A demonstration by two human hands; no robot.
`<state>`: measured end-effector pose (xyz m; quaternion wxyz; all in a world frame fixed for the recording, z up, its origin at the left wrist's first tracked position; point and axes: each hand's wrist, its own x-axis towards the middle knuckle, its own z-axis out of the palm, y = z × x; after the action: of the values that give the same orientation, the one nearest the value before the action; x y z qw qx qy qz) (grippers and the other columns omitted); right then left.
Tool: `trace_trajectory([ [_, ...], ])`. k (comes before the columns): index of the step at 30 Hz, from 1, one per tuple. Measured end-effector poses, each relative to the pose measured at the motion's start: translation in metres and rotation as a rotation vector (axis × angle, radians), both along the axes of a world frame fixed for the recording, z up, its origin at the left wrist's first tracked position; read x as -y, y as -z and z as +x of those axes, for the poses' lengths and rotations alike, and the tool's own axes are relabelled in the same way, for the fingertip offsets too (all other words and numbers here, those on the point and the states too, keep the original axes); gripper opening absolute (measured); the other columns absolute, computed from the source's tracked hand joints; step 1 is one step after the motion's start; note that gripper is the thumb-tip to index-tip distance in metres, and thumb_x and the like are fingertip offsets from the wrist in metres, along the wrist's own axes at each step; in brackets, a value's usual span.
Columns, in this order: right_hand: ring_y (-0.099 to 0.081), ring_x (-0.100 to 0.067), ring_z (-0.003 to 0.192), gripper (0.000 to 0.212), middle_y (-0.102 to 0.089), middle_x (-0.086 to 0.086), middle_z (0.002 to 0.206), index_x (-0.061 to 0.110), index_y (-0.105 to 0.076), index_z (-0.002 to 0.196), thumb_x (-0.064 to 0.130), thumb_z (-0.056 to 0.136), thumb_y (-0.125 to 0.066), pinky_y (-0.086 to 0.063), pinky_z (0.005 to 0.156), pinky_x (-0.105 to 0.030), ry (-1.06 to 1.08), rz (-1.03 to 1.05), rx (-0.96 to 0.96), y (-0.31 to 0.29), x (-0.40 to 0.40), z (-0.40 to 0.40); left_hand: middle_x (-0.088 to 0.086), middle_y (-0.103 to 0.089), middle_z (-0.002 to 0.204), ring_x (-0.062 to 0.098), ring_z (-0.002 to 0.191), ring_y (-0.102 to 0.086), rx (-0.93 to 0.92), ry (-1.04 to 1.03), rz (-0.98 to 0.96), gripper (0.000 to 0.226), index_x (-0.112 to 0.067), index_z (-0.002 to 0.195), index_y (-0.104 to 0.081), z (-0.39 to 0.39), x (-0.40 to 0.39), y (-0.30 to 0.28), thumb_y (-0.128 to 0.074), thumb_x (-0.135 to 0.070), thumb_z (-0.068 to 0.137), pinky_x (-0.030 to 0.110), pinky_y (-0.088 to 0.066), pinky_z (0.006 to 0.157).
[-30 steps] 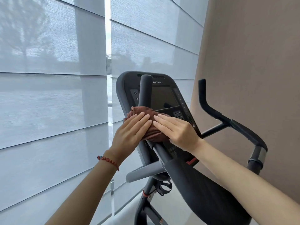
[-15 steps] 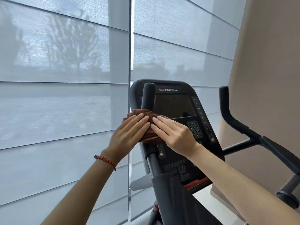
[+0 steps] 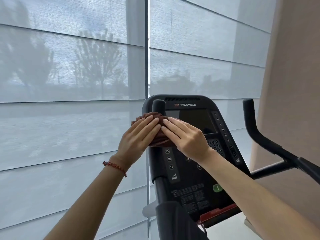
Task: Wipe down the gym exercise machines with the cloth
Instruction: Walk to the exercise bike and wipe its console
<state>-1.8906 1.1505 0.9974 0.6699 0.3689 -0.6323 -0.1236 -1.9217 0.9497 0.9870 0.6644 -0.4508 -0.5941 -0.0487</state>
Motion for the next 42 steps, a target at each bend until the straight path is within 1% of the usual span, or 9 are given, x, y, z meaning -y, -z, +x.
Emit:
trace_trajectory([
  [7, -0.068, -0.028, 0.104, 0.023, -0.070, -0.014, 0.111, 0.003, -0.075, 0.100, -0.004, 0.094, -0.054, -0.057, 0.080, -0.038, 0.018, -0.048, -0.059, -0.017, 0.003, -0.004, 0.017, -0.062, 0.120, 0.033, 0.115, -0.057, -0.028, 0.017, -0.012, 0.023, 0.001, 0.117, -0.058, -0.005, 0.000, -0.024, -0.046, 0.001, 0.097, 0.045, -0.047, 0.096],
  [12, -0.067, -0.028, 0.106, 0.019, -0.069, -0.014, 0.113, 0.003, -0.074, 0.102, -0.002, 0.092, -0.059, -0.057, 0.082, -0.039, 0.020, -0.072, -0.071, -0.019, 0.003, -0.009, 0.017, -0.061, 0.121, 0.032, 0.116, -0.057, -0.045, -0.002, -0.037, 0.022, 0.003, 0.111, -0.066, -0.011, 0.001, -0.033, -0.054, 0.001, 0.093, 0.045, -0.048, 0.096],
  [19, -0.067, -0.027, 0.107, 0.019, -0.068, -0.015, 0.115, 0.002, -0.074, 0.104, -0.002, 0.092, -0.060, -0.056, 0.084, -0.038, -0.009, -0.082, -0.081, -0.016, 0.000, -0.015, 0.018, -0.062, 0.120, 0.033, 0.114, -0.058, -0.055, -0.051, -0.062, 0.022, 0.004, 0.111, -0.065, -0.003, -0.001, -0.036, -0.050, 0.002, 0.094, 0.045, -0.049, 0.093],
  [24, -0.066, -0.027, 0.107, 0.020, -0.068, -0.015, 0.116, 0.001, -0.073, 0.105, -0.002, 0.092, -0.059, -0.056, 0.087, -0.037, -0.063, -0.103, -0.057, -0.015, -0.004, -0.020, 0.018, -0.064, 0.117, 0.033, 0.112, -0.059, -0.060, -0.143, -0.088, 0.027, 0.004, 0.107, -0.068, 0.009, -0.006, -0.041, -0.043, 0.001, 0.097, 0.046, -0.051, 0.089],
  [29, -0.066, -0.028, 0.107, 0.022, -0.068, -0.016, 0.115, 0.000, -0.073, 0.105, -0.003, 0.094, -0.054, -0.055, 0.090, -0.036, -0.148, -0.133, -0.030, -0.011, -0.005, -0.027, 0.018, -0.064, 0.116, 0.033, 0.111, -0.060, -0.062, -0.239, -0.092, 0.029, 0.005, 0.106, -0.068, 0.020, -0.012, -0.040, -0.040, 0.001, 0.099, 0.045, -0.052, 0.089],
  [33, -0.066, -0.028, 0.107, 0.024, -0.068, -0.018, 0.115, -0.002, -0.072, 0.106, -0.004, 0.096, -0.051, -0.056, 0.088, -0.038, -0.212, -0.165, 0.004, -0.003, -0.006, -0.032, 0.019, -0.065, 0.115, 0.034, 0.109, -0.061, -0.046, -0.321, -0.103, 0.037, 0.005, 0.105, -0.069, 0.031, -0.018, -0.037, -0.033, 0.000, 0.101, 0.045, -0.053, 0.088],
  [37, -0.066, -0.029, 0.107, 0.028, -0.067, -0.019, 0.115, -0.003, -0.071, 0.106, -0.003, 0.099, -0.044, -0.056, 0.088, -0.037, -0.246, -0.180, 0.022, 0.004, -0.007, -0.033, 0.018, -0.066, 0.112, 0.033, 0.107, -0.062, -0.037, -0.395, -0.147, 0.044, 0.004, 0.103, -0.070, 0.041, -0.021, -0.037, -0.026, -0.001, 0.101, 0.043, -0.051, 0.092],
  [39, -0.067, -0.029, 0.106, 0.030, -0.067, -0.020, 0.114, -0.003, -0.071, 0.105, -0.003, 0.099, -0.042, -0.056, 0.088, -0.037, -0.259, -0.180, 0.038, 0.007, -0.007, -0.033, 0.018, -0.067, 0.112, 0.033, 0.107, -0.063, -0.031, -0.424, -0.166, 0.046, 0.003, 0.102, -0.070, 0.044, -0.022, -0.036, -0.024, -0.002, 0.102, 0.042, -0.049, 0.094],
  [42, -0.067, -0.030, 0.105, 0.034, -0.067, -0.021, 0.114, -0.004, -0.071, 0.105, -0.002, 0.100, -0.038, -0.057, 0.086, -0.038, -0.267, -0.162, 0.070, 0.015, -0.010, -0.033, 0.018, -0.066, 0.112, 0.034, 0.108, -0.062, -0.004, -0.453, -0.211, 0.046, 0.003, 0.103, -0.070, 0.047, -0.022, -0.031, -0.024, -0.002, 0.102, 0.045, -0.051, 0.092],
])
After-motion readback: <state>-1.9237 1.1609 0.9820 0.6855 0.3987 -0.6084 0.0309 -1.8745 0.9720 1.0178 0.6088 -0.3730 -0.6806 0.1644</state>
